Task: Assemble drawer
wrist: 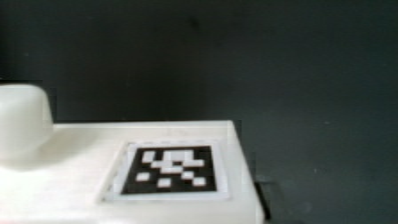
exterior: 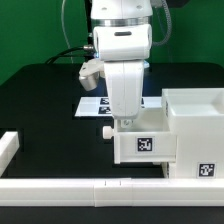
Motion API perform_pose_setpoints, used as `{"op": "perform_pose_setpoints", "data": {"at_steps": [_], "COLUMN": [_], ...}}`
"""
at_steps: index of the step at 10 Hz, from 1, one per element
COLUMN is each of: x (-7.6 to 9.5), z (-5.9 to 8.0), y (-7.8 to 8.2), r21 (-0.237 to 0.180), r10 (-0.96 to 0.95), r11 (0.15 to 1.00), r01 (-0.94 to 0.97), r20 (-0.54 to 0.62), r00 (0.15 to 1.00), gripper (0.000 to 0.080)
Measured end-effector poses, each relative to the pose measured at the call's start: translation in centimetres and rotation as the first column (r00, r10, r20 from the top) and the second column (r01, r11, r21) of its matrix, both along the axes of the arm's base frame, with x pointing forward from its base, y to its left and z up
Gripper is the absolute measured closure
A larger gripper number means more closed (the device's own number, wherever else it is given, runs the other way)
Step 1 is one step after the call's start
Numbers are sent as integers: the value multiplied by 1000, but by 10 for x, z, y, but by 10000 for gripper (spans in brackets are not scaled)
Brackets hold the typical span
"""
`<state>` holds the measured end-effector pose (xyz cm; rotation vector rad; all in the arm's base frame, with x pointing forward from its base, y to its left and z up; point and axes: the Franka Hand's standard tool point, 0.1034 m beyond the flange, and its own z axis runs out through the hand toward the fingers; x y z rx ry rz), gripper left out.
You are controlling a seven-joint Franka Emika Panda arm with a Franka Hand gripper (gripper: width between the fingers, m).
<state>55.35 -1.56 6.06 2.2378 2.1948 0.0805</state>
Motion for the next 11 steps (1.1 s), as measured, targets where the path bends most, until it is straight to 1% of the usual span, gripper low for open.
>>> {"op": "perform_pose_setpoints", "data": {"at_steps": [3,5,7,8,11], "x": [2,7,8,8,5], "z": [0,0,0,0,-2], "y": [2,7,10,10,2], "r21": [2,6,7,7,-5], "r10": [-45,-72,-91,-93,-27], "r11": [999,997,996,996,1000], "r01": [45,72,91,93,27], "r20": [-11,-8,-8,-6,9], "r00": [999,997,996,996,1000], "gripper": [761,761,761,761,761]}}
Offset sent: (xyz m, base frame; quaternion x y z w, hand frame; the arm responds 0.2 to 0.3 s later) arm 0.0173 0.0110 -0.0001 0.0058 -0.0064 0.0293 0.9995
